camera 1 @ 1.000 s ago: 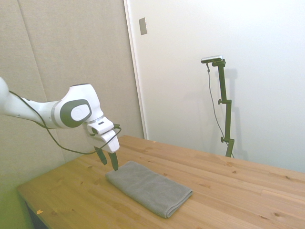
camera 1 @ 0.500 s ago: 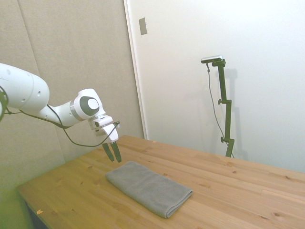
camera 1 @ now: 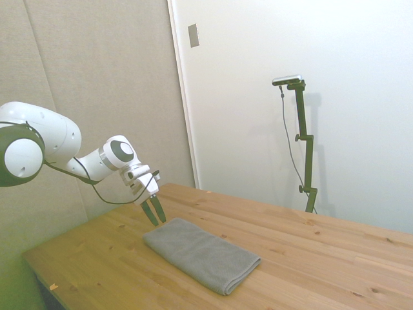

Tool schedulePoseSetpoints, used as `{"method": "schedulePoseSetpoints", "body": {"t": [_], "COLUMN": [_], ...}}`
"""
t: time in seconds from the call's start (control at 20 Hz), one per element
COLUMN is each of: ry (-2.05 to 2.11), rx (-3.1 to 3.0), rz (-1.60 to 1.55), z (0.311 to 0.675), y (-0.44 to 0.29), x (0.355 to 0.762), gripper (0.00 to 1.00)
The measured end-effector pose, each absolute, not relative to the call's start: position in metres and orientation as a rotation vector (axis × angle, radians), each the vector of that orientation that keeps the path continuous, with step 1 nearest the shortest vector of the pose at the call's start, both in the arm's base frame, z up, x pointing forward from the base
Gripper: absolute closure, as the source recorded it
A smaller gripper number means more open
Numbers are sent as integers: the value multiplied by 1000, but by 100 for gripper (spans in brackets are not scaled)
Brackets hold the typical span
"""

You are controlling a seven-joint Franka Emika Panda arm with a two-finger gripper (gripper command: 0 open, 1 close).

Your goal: Fold the towel

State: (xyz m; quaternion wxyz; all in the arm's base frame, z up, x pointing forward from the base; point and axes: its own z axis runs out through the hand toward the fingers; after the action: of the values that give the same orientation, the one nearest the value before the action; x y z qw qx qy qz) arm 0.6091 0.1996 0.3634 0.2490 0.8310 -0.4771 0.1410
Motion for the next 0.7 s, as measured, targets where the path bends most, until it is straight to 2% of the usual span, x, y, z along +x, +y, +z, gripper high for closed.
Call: {"method": "schedulePoseSetpoints", "body": {"t": [0.7], "ry": [-1248], "rx": [2226], "rz": [435], "z": [340], "y": [213], "x": [616], "gripper": [0]}}
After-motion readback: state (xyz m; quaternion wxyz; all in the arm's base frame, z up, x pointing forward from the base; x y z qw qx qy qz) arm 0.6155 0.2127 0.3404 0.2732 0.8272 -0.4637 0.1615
